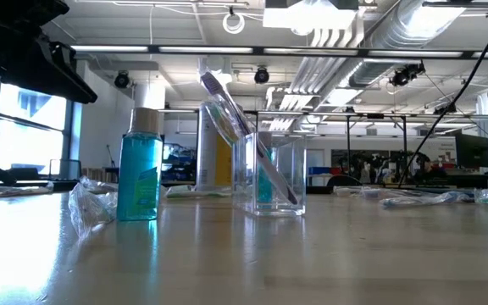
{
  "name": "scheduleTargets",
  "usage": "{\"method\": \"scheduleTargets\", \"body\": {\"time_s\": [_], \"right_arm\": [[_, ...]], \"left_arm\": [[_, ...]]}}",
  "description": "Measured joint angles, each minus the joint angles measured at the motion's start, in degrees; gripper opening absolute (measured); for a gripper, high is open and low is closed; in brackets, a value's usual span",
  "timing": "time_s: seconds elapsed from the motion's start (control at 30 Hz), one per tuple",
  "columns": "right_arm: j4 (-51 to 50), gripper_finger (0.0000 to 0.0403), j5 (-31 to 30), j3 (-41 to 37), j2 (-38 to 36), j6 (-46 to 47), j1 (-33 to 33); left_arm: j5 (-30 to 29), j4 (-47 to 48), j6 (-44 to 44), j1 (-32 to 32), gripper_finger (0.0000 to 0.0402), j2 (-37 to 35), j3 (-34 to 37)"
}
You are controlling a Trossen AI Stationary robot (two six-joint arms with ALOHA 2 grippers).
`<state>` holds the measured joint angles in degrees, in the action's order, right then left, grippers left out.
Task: Pick & Place toothbrushing station
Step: Put the mouthwash bottle into the transparent organizer
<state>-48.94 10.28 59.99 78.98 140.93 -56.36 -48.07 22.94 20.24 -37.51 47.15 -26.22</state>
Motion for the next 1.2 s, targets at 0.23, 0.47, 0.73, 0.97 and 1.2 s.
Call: {"method": "scheduleTargets", "body": {"time_s": [0.23,0.47,0.73,0.97,1.2], "right_arm": [[-0.1,0.0203,5.4,0.0,5.7,-0.4,0.2],[-0.3,0.0203,1.8,0.0,6.6,-1.5,0.3],[-0.2,0.0203,2.2,0.0,6.7,-1.7,1.0],[0.0,0.0203,2.2,0.0,6.7,-1.7,1.0],[0.7,0.0203,1.9,0.0,6.7,-1.5,1.0]], "left_arm": [[0.0,0.0,0.0,0.0,0.0095,0.0,0.0],[0.1,0.0,0.0,0.0,0.0095,0.0,0.0],[0.1,0.0,0.1,0.0,0.0095,0.0,0.0],[0.1,0.0,0.2,0.0,0.0095,0.0,0.0],[0.1,-0.1,0.2,0.0,0.0095,0.0,0.0]]}}
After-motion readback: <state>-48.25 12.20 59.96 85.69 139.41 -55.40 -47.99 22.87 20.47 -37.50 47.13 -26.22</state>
